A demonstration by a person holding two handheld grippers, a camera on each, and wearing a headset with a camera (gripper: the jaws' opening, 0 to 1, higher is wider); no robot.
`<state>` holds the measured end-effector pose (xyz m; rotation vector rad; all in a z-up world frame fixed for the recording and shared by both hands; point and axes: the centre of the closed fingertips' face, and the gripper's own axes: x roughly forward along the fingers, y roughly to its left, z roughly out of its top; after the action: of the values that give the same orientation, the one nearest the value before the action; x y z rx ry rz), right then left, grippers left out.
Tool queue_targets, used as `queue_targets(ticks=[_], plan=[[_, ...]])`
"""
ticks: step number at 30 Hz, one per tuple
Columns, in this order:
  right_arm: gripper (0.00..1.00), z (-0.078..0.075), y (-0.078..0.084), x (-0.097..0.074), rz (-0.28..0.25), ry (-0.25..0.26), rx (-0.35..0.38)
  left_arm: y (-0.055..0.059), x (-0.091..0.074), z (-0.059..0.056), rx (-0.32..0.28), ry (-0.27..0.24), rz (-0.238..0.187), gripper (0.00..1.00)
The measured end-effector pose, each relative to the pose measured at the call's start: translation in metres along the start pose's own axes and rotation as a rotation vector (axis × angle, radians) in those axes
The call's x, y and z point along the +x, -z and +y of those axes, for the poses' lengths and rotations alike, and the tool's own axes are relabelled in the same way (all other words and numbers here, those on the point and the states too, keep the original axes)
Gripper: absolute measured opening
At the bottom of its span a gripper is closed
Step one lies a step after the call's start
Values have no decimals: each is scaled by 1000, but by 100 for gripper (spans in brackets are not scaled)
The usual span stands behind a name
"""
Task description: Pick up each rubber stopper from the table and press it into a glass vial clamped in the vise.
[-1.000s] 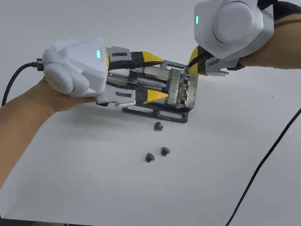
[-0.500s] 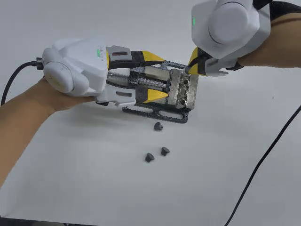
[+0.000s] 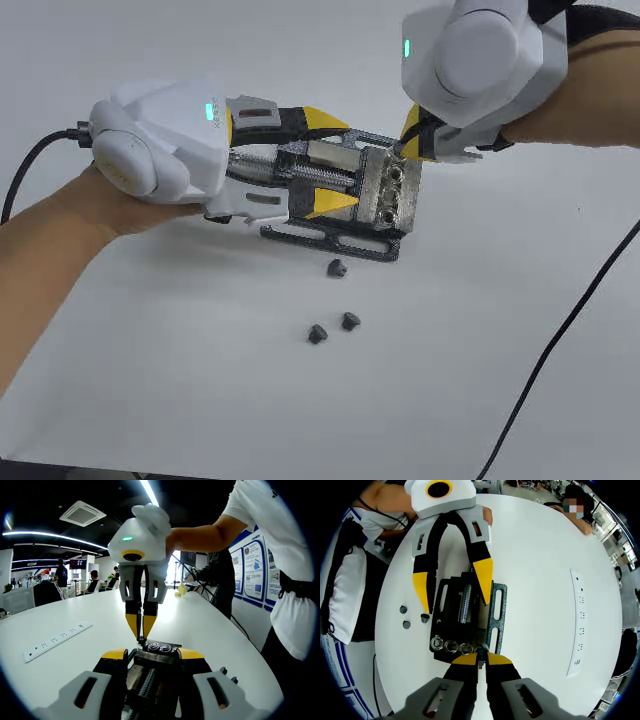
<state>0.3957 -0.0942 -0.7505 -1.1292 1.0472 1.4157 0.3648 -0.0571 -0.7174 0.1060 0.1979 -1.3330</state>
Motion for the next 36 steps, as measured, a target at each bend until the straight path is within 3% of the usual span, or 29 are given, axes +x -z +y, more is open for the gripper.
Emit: queue_targets(ticks=[36], plan=[[3,-2,1,4,6,17,8,0,-2,2,2,4,-6,35]])
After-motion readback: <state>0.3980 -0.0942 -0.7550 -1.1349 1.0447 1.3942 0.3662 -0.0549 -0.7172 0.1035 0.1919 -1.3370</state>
